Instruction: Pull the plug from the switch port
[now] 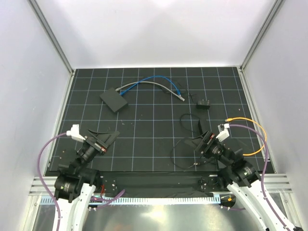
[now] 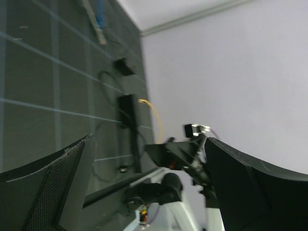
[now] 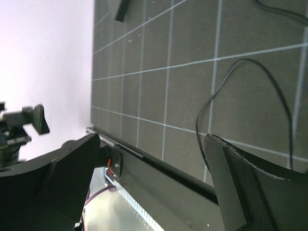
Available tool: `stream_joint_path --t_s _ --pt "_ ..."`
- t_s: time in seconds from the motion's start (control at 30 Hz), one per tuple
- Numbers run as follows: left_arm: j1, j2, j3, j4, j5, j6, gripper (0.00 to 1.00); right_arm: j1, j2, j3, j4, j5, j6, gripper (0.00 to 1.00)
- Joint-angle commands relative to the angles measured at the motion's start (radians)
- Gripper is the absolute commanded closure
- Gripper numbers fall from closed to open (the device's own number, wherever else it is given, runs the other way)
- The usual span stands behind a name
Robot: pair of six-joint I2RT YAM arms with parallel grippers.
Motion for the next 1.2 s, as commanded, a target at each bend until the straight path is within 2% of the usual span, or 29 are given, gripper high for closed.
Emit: stream_joint_path --t_s 0.0,0.17,0.2,0.3,0.37,0.47,0.5,0.53,0.57,0.7,0.8,1.0,1.17 --pt "0.005 -0.017 0.086 -0.438 -0.213 0.145 0.0 -0.002 0.082 0.093 -0.067 0.078 -0.046 0.0" --pt "0.005 -0.021 0.141 -0.493 -0.21 0.166 0.0 -0.002 0.21 0.173 -0.089 0.042 -0.104 0.0" --pt "0.005 -0.041 0.14 -0.485 -0.207 0.177 0.0 -0.002 0.23 0.165 -0.086 -0.002 -0.111 0.0" --pt "0.005 -0.052 0.114 -0.386 -0.151 0.205 0.01 -0.003 0.254 0.092 0.116 -0.135 -0.118 0.0" --pt "0.005 -0.006 0.085 -0.33 -0.135 0.191 0.0 -0.002 0.291 0.078 0.168 -0.159 -0.115 0.0" --pt "0.005 0.156 0.109 -0.353 -0.18 0.206 0.03 -0.003 0.397 0.101 0.19 -0.172 -0.163 0.0" --pt "0.005 0.207 0.126 -0.353 -0.218 0.223 0.07 -0.002 0.423 0.124 0.184 -0.171 -0.179 0.0" --pt "0.005 0.251 0.141 -0.352 -0.236 0.243 0.19 -0.003 0.472 0.135 0.181 -0.177 -0.208 0.0" --pt "0.005 0.349 0.161 -0.353 -0.259 0.263 0.24 -0.002 0.49 0.153 0.181 -0.183 -0.222 0.0" --pt "0.007 0.58 0.322 -0.366 -0.448 0.353 0.35 -0.002 0.555 0.182 0.172 -0.22 -0.266 0.0" --pt "0.005 0.75 0.405 -0.314 -0.54 0.383 0.36 -0.002 0.564 0.19 0.149 -0.237 -0.292 0.0" --pt "0.005 1.139 0.56 -0.17 -0.609 0.47 0.34 -0.002 0.54 0.199 0.084 -0.24 -0.322 0.0" --pt "0.005 1.419 0.765 -0.013 -0.713 0.629 0.31 -0.002 0.5 0.244 0.005 -0.226 -0.345 0.0"
